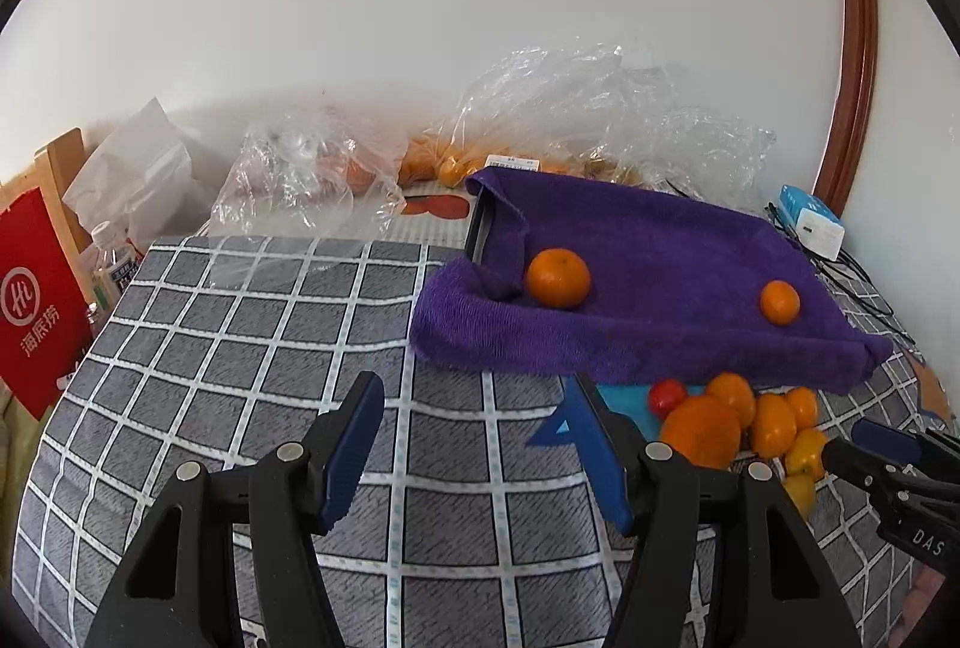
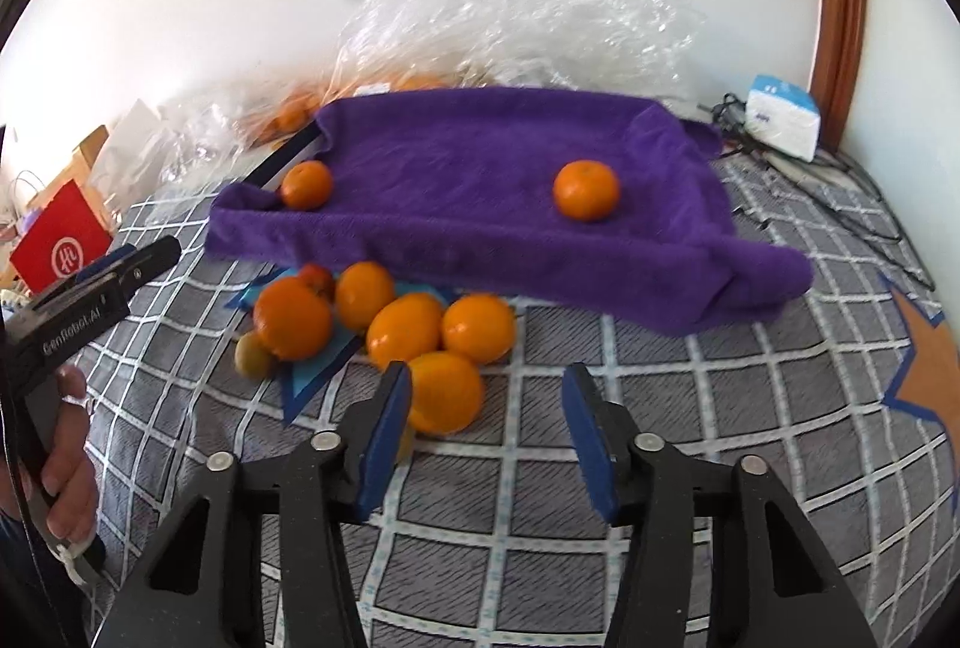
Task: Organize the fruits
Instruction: 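Grasp another orange with the right tool while the left tool moves toward the fruit, then grasp a small yellow-green fruit with the left tool while the right tool holds its orange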
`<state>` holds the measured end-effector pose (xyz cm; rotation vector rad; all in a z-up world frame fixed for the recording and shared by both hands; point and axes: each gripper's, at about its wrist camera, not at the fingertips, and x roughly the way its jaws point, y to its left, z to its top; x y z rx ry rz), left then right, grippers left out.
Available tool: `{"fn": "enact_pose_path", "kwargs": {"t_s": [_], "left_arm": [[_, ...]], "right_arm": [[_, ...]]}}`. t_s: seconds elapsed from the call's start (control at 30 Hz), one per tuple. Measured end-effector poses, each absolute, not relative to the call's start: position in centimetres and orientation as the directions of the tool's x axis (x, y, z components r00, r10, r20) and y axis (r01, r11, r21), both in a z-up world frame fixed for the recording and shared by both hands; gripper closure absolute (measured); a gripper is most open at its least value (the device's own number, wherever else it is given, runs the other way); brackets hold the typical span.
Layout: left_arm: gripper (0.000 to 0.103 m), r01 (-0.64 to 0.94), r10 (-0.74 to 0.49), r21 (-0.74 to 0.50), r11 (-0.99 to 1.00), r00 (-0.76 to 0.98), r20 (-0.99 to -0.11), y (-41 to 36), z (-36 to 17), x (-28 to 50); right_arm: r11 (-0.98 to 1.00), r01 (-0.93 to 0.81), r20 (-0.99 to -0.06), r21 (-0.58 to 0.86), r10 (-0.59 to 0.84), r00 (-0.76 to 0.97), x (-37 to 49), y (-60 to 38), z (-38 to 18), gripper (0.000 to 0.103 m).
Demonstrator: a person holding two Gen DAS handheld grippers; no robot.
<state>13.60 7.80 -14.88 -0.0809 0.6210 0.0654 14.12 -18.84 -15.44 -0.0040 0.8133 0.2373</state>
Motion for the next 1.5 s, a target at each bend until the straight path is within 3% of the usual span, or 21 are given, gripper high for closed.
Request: {"fn": "enact_pose_path", "kwargs": {"t_s": [0.2, 0.33, 0.6, 0.9, 0.97, 1.2, 1.27, 1.5], "left_arm": [[0.043, -0.072, -0.012, -0.138, 0.988, 0.848, -0.530, 8.4, -14.6, 12.2], [0.043, -0.068, -0.026, -0.149, 0.987, 0.830, -0.558, 8.3, -15.0, 12.5], [0.043, -0.065, -0.077, -0.209, 0.976, 0.790, -0.609, 8.7, -16.1, 13.4], [0.043, -0.016, -0.119, -0.201, 0.980, 0.758, -0.641, 7.7, -16.7, 13.6], [0.050, -0.017, -0.108, -0.186, 0.982, 0.763, -0.637, 7.5, -16.6, 13.3], [0.050, 0.027, -0.130, -0.167, 0.986, 0.755, -0.643, 6.8, -16.4, 13.2], [0.057, 0.056, -0.157, -0.173, 0.983, 0.742, -0.652, 6.4, -16.5, 13.5], [0.057, 0.068, -0.129, -0.114, 0.991, 0.704, -0.699, 4.4, -16.9, 13.2]], "right_arm": [[0.960, -0.220, -0.740, 0.173, 0.274, 0.614, 15.3, -18.2, -16.5, 0.058], [0.946, -0.208, -0.750, 0.246, 0.322, 0.577, 16.3, -18.6, -16.9, 0.068], [0.987, -0.150, -0.726, 0.055, 0.142, 0.673, 14.8, -20.9, -15.9, 0.068], [0.989, -0.146, -0.726, 0.030, 0.122, 0.677, 15.0, -21.9, -17.2, 0.068], [0.989, -0.150, -0.743, 0.014, 0.111, 0.660, 15.2, -21.5, -17.6, 0.068], [0.989, -0.149, -0.746, -0.015, 0.088, 0.660, 15.3, -21.5, -17.7, 0.068], [0.987, -0.162, -0.742, -0.015, 0.097, 0.664, 15.2, -21.4, -17.7, 0.068], [0.989, -0.150, -0.732, -0.014, 0.092, 0.675, 14.9, -21.6, -17.5, 0.068]]}}
